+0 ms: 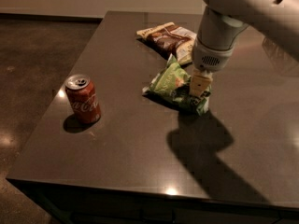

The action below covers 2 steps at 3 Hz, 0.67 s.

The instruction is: Move green jalapeno chip bag near coke can

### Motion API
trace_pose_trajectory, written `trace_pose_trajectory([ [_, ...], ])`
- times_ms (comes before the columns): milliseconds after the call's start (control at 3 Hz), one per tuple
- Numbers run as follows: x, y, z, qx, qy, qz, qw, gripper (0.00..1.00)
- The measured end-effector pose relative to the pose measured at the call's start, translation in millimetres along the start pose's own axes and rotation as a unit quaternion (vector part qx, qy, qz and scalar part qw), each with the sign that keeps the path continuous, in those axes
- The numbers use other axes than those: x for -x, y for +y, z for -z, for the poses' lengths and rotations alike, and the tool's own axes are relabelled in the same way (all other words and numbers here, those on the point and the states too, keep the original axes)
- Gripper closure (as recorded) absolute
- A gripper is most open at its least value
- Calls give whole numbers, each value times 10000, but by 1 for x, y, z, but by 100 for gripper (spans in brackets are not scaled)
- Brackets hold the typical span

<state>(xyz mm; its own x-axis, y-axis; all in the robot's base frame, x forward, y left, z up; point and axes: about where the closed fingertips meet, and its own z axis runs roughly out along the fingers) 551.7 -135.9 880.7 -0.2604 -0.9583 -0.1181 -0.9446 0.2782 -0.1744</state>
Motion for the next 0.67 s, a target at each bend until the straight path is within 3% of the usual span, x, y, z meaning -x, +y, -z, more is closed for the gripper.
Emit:
trace_pose_trajectory([
  [333, 29, 48, 21, 187, -104, 877, 9959, 100],
  [667, 60, 91, 27, 468, -169, 1674, 9846, 100],
])
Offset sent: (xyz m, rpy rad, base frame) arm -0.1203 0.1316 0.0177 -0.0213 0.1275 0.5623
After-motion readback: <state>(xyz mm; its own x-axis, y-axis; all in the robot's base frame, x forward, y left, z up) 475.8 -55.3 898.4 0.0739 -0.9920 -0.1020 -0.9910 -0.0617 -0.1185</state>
